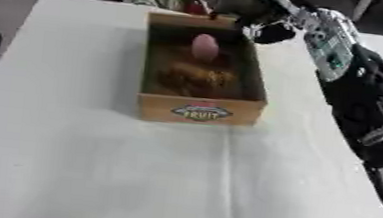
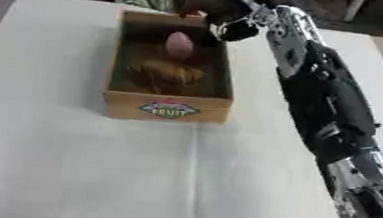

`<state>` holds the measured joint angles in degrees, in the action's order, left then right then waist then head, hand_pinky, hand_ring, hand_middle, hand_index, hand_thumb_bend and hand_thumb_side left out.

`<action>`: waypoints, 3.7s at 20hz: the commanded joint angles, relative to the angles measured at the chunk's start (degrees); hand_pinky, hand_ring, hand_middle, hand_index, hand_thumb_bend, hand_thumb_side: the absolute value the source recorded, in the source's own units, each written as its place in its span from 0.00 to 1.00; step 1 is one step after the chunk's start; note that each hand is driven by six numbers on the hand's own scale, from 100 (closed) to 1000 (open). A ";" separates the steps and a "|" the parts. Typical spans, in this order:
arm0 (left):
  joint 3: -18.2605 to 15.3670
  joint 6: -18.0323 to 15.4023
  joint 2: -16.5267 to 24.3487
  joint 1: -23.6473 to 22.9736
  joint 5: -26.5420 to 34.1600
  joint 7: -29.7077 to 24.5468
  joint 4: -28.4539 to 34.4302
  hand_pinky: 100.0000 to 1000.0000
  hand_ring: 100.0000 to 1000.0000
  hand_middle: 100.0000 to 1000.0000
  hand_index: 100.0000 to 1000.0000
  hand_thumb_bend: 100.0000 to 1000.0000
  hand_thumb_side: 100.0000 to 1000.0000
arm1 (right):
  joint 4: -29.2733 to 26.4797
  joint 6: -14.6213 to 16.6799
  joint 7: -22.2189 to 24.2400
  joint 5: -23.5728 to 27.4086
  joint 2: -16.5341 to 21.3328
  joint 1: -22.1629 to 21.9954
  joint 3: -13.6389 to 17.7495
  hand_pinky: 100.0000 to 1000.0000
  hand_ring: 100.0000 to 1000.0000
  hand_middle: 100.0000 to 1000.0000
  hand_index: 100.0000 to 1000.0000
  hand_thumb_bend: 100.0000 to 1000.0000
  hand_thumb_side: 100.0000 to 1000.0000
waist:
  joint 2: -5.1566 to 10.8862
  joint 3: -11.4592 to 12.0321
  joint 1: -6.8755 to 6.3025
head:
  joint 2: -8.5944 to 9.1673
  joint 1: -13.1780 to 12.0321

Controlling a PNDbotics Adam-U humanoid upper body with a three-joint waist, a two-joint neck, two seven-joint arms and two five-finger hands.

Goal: Pick up objects on the table and place them in the box.

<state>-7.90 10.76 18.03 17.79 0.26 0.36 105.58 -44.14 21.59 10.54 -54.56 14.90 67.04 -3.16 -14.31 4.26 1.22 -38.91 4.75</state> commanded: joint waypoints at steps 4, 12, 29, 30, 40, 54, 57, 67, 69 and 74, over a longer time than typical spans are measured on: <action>0.07 -0.11 0.31 0.92 0.18 -0.29 1.47 0.73 0.35 0.48 0.69 0.54 0.38 | 1.34 -0.54 1.61 -2.89 -1.45 0.86 0.52 0.50 0.58 0.55 0.72 0.00 0.14 | 0.84 0.16 -0.35 | 0.88 0.37; 0.17 -0.05 0.65 0.73 0.12 -0.67 1.33 0.73 0.35 0.49 0.69 0.55 0.38 | 3.05 -0.20 8.85 -1.82 -1.29 0.29 0.02 0.83 0.92 0.80 0.85 0.00 0.24 | 1.00 -0.36 -0.39 | 0.87 -0.01; -0.11 -0.10 1.12 0.13 -0.21 -1.12 1.04 0.73 0.35 0.49 0.70 0.55 0.39 | -4.88 1.02 19.41 9.84 2.88 -0.41 -0.36 0.95 1.00 0.92 0.93 0.00 0.50 | 1.34 -1.65 -0.48 | 0.78 -1.24; -0.16 -0.11 1.14 0.09 -0.22 -1.07 1.07 0.73 0.35 0.49 0.70 0.55 0.39 | -5.54 0.89 19.19 10.59 3.18 -0.54 -0.38 0.95 1.00 0.92 0.93 0.00 0.50 | 1.34 -1.72 -0.48 | 0.79 -1.33; -0.53 -0.07 1.22 -0.64 -0.34 -0.79 1.06 0.73 0.35 0.49 0.70 0.54 0.38 | -11.89 0.29 16.40 17.83 6.31 -2.30 -0.84 0.94 1.00 0.90 0.92 0.00 0.38 | 1.50 -2.60 -0.48 | 0.55 -2.00; -1.57 -0.11 1.25 -2.16 -0.94 -0.08 1.08 0.73 0.34 0.48 0.69 0.55 0.38 | -27.81 -0.42 6.68 30.23 14.74 -13.23 1.42 0.89 0.97 0.81 0.88 0.00 0.00 | 1.13 -4.49 -0.44 | 0.43 -3.87; -1.11 -0.13 1.08 -1.84 -1.09 -0.72 1.16 0.73 0.34 0.47 0.67 0.55 0.38 | -32.50 -1.67 3.79 33.12 16.21 -17.00 1.27 0.88 0.97 0.81 0.87 0.00 0.00 | 1.14 -4.99 -0.43 | 0.45 -4.22; 3.29 -0.66 2.04 1.97 -11.62 -3.59 1.36 0.69 0.27 0.38 0.43 0.55 0.27 | -44.50 -8.70 1.61 43.18 17.31 -23.44 -0.56 0.87 0.96 0.78 0.86 0.00 0.00 | 1.43 -5.85 -0.28 | 0.40 -5.19; 3.52 -0.70 1.89 2.12 -12.76 -3.65 1.39 0.69 0.27 0.38 0.43 0.55 0.27 | -45.04 -9.22 2.00 43.71 17.33 -23.55 -0.52 0.87 0.96 0.78 0.86 0.00 0.00 | 1.44 -5.86 -0.28 | 0.41 -5.24; 5.12 -1.27 2.98 3.51 -14.25 -4.53 1.51 0.65 0.21 0.31 0.32 0.72 0.24 | -45.71 -9.02 3.24 44.58 16.75 -23.81 -1.62 0.88 0.97 0.80 0.87 0.00 0.00 | 1.55 -6.00 -0.31 | 0.56 -5.33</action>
<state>-3.31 9.74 19.20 20.22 -13.40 -3.70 105.87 -88.45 12.44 13.34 -10.70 30.48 42.52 -4.69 -14.04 -1.69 0.99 -38.70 -0.43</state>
